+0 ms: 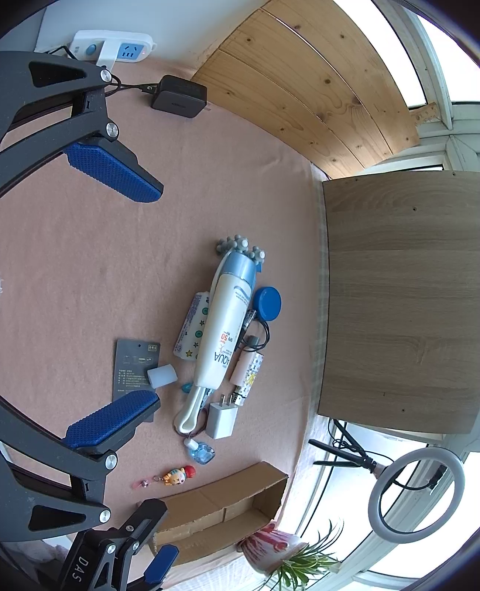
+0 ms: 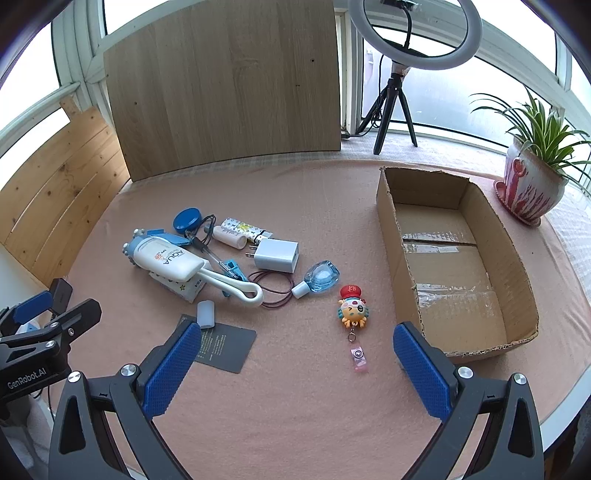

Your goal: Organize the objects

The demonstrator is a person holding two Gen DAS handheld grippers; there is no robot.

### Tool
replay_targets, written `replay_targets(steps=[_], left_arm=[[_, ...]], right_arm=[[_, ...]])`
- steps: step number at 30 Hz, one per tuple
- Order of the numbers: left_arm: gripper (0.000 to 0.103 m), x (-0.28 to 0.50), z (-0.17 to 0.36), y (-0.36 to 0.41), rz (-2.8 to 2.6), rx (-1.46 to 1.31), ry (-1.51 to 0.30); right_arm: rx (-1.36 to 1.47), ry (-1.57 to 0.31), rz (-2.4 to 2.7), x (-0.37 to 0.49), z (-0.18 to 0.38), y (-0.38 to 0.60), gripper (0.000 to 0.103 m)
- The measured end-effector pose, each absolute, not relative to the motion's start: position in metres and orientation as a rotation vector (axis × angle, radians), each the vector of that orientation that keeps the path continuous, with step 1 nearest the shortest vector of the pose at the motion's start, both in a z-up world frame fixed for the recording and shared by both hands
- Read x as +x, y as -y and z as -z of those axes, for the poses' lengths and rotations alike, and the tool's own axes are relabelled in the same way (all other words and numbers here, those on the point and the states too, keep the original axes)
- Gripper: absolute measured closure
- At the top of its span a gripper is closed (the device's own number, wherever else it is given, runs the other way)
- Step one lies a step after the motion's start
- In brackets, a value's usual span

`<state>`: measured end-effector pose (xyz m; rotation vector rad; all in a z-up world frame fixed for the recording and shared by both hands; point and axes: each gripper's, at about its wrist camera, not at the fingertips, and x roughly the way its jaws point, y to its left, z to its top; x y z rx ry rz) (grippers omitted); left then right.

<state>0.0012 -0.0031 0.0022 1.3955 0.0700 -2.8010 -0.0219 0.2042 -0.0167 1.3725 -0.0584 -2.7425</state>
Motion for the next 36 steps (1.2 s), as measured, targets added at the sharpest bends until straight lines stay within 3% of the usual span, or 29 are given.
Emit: replay_targets(steps=[36], left_arm=[[0.000,-0.060,0.005,-0.014,2.837,1.451,-0.034]], right_arm=[[1.448,0.066,2.757,-0.027,0.023,-0.223,0.001]])
